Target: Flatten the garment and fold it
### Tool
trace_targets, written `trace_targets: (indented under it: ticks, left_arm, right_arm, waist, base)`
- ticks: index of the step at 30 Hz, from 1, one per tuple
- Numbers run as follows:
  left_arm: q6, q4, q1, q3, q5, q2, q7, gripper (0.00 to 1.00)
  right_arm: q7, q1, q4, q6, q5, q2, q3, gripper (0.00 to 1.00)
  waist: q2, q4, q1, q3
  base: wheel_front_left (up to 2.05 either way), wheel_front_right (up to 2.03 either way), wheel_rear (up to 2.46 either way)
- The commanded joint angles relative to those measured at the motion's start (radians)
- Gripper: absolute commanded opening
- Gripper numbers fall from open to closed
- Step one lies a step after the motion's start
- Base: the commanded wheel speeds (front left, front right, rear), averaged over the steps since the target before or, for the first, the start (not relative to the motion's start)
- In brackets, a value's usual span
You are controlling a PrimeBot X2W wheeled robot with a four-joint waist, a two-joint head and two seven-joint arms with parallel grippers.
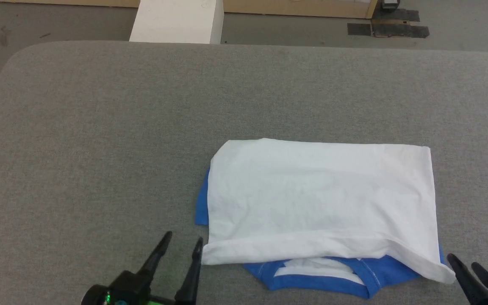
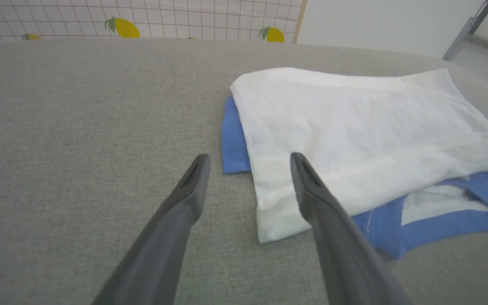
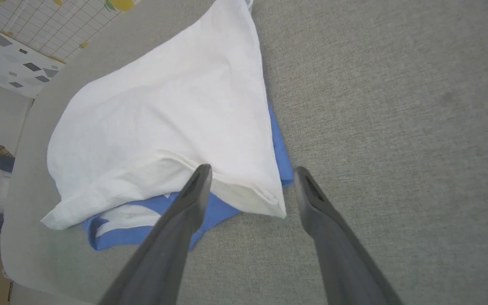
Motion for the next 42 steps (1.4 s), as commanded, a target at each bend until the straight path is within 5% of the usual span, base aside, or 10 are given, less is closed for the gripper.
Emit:
trace_targets:
  ticks: [1,7,11,26,28,34,42]
  left_arm:
    - [0.013,-0.023,0.015,0.034,0.004,-0.018,-0.005,1.0]
    - [0.066,-0.165,0.014,0.2,0.09,-0.119,-0.005,1.0]
    - [0.081,-0.209,0.005,0.227,0.164,-0.171,-0.005,1.0]
    - [0.026,-0.161,-0.012,0.209,0.251,-0.246,-0.005,1.0]
    - [0.012,-0.143,-0.005,0.216,0.25,-0.251,-0.005,1.0]
    - [-0.007,-0.121,0.014,0.236,0.243,-0.249,-0.005,1.0]
    - [-0.022,-0.12,0.035,0.263,0.234,-0.25,-0.005,1.0]
  right_arm:
    - [-0.011,-0.01,-0.01,-0.001,0.003,-0.006,-0.012,1.0]
    - [-0.006,-0.101,-0.004,-0.001,-0.073,-0.016,-0.045,1.0]
    - [0.026,-0.167,0.04,-0.001,-0.14,-0.02,-0.033,1.0]
    - [0.091,-0.305,0.328,-0.001,-0.196,-0.071,0.083,1.0]
    - [0.111,-0.304,0.38,-0.001,-0.189,-0.06,0.105,0.0]
    - [0.062,-0.324,0.414,-0.001,-0.196,-0.029,0.08,0.0]
    - [0.023,-0.358,0.41,-0.001,-0.249,-0.069,-0.123,0.0]
  waist:
    - [0.0,0.003,0.0001,-0.005]
    - [0.0,0.012,0.0001,0.007]
    - [0.0,0.023,0.0001,0.029]
    - [0.0,0.092,0.0001,0.079]
    - [0.0,0.101,0.0001,0.053]
    - [0.0,0.092,0.0001,-0.006]
    - [0.0,0.058,0.0001,-0.033]
  base:
    - [0.0,0.0,0.0]
    - [0.0,0.0,0.0]
    - [0.0,0.0,0.0]
    - [0.0,0.0,0.0]
    - [0.0,0.0,0.0]
    - [0.0,0.0,0.0]
    - [0.0,0.0,0.0]
